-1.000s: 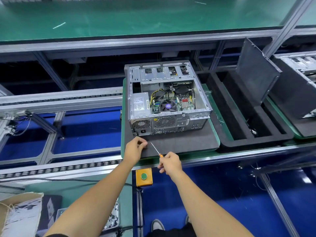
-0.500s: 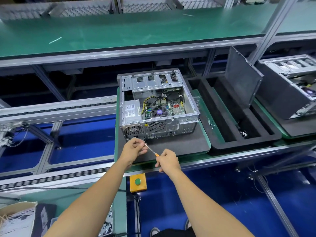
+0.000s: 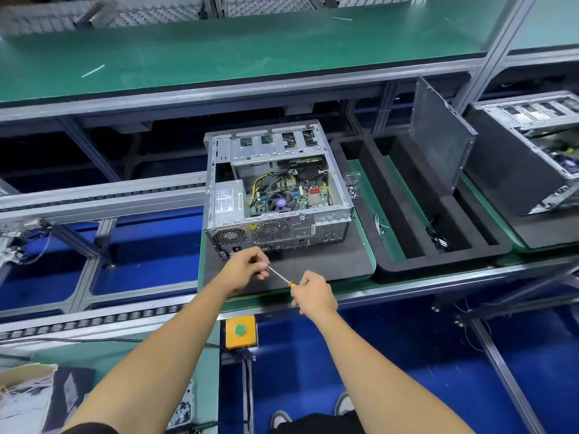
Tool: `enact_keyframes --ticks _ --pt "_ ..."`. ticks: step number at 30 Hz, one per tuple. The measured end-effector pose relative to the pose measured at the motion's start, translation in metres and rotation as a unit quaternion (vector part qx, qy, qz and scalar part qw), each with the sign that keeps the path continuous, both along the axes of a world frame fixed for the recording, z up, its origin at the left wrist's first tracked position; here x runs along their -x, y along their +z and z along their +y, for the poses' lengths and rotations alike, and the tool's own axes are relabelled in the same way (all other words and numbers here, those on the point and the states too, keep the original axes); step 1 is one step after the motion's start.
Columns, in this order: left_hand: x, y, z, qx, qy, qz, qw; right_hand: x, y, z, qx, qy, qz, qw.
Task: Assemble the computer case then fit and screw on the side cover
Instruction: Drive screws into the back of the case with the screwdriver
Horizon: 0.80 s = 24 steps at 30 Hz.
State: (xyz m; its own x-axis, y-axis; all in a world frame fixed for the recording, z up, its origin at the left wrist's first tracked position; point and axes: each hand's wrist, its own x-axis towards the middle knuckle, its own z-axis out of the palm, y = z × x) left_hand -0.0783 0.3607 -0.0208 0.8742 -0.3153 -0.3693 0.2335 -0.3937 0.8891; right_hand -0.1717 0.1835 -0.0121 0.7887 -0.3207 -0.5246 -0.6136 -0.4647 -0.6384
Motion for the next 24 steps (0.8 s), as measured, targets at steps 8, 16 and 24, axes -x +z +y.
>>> enact_keyframes --ticks 8,16,24 --pt "0.006 -0.007 -0.032 0.045 0.085 -0.006 0.995 0.003 -0.009 -0.019 -0.151 -0.016 -0.014 0.988" --pt "0.020 -0.012 -0.063 0.164 0.226 0.065 0.958 0.000 -0.005 -0.030 -0.040 -0.025 -0.028 0.998" --pt "0.018 -0.005 -0.059 0.198 0.190 0.128 0.953 -0.004 -0.008 -0.039 -0.007 0.004 -0.040 0.999"
